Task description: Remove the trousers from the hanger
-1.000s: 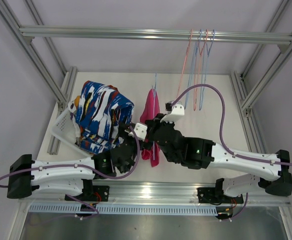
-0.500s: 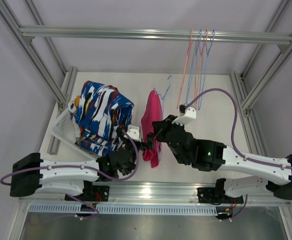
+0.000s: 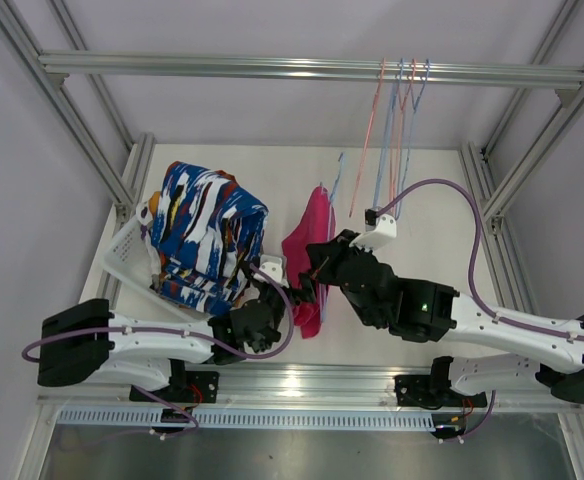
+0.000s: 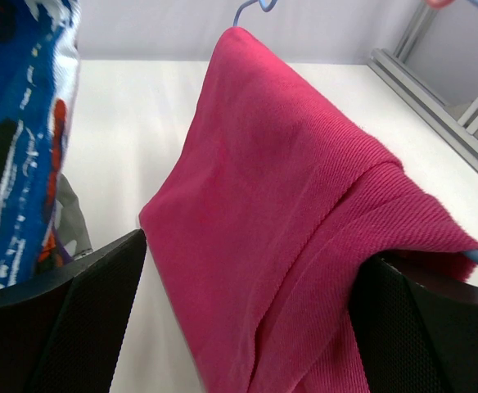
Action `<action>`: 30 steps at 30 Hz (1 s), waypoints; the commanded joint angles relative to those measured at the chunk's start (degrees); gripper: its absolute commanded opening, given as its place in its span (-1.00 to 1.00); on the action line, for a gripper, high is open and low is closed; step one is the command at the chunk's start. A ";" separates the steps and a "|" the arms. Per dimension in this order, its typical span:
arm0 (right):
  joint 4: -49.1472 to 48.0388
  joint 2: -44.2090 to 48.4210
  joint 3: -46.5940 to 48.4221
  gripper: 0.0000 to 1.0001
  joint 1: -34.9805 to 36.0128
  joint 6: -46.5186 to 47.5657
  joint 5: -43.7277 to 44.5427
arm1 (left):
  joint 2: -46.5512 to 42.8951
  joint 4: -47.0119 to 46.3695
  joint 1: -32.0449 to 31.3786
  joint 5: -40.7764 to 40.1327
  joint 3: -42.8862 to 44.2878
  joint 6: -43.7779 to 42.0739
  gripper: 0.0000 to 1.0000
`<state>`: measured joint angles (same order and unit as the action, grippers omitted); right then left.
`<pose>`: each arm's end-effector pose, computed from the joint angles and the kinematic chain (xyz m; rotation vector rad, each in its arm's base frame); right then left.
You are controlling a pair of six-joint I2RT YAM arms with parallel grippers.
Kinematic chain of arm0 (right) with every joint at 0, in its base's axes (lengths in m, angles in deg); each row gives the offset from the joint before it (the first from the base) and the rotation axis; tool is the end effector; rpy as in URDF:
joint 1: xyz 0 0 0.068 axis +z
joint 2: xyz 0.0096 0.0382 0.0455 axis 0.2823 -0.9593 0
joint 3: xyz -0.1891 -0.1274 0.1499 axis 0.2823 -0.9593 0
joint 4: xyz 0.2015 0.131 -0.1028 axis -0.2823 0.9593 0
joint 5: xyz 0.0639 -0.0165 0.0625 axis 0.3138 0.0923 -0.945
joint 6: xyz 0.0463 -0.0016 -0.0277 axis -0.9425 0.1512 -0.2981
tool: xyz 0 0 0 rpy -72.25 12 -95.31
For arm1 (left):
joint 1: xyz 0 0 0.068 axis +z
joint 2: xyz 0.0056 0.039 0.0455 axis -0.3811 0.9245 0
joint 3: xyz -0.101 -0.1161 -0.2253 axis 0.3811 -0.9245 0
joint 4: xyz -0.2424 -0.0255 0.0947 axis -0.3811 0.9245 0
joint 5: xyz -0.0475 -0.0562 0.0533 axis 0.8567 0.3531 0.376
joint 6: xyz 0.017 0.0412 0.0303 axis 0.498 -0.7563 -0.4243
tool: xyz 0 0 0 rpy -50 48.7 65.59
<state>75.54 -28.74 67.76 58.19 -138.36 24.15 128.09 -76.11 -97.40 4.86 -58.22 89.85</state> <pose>0.0890 0.2226 0.3853 0.2375 1.8287 0.8038 0.0919 -0.2263 0.2440 0.0852 1.5638 -0.3848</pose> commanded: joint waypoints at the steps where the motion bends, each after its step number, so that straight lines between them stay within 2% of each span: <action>1: -5.45 3.04 1.12 -1.00 0.03 -2.09 0.88 | 1.85 -4.15 -0.06 -1.00 0.46 2.78 0.99; 10: -6.24 3.30 -0.46 -1.00 -1.73 -3.32 -2.28 | 6.15 -7.76 -1.90 -0.30 3.54 -0.73 0.99; 14: -6.50 3.74 -0.90 -1.00 -1.81 -3.67 -3.60 | 9.05 -14.42 -1.90 0.31 3.80 -5.38 0.99; 16: -6.59 3.83 -1.34 -1.00 -1.81 -3.85 -4.39 | 10.90 -16.80 -1.90 0.50 4.24 -7.84 0.92; 17: -6.33 3.92 -1.34 -1.00 -1.73 -4.02 -4.56 | 11.43 -18.55 -1.90 0.58 4.16 -8.37 0.85; 18: -6.24 4.00 -1.51 -1.00 -1.73 -4.20 -4.83 | 11.95 -19.09 -1.90 0.58 4.24 -8.81 0.66; 21: -5.98 4.97 -2.13 -1.00 -1.73 -4.46 -5.01 | 12.49 -20.93 -1.90 0.67 4.42 -9.08 0.31; 23: -5.71 5.93 -2.65 -1.00 -1.72 -4.64 -5.01 | 12.75 -21.55 -1.90 0.76 4.42 -11.18 0.12; 24: -5.80 6.37 -3.01 -1.00 -1.73 -4.64 -5.01 | 12.84 -22.69 -1.90 0.85 4.42 -11.62 -0.14; 26: -5.45 7.52 -3.62 -1.00 -1.64 -4.82 -4.92 | 12.84 -23.92 -1.90 0.59 4.16 -12.50 -0.42; 27: -5.36 7.78 -3.89 -1.00 -1.64 -5.08 -4.92 | 12.75 -24.45 -1.90 0.41 4.07 -13.20 -0.53; 30: -5.01 9.36 -5.37 -1.00 -1.64 -5.69 -4.48 | 12.40 -27.09 -1.90 0.32 4.15 -15.22 -0.56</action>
<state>74.99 -22.82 62.51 56.33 -142.29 18.29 140.81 -95.52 -99.65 6.17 -55.79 77.29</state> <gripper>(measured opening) 0.003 0.230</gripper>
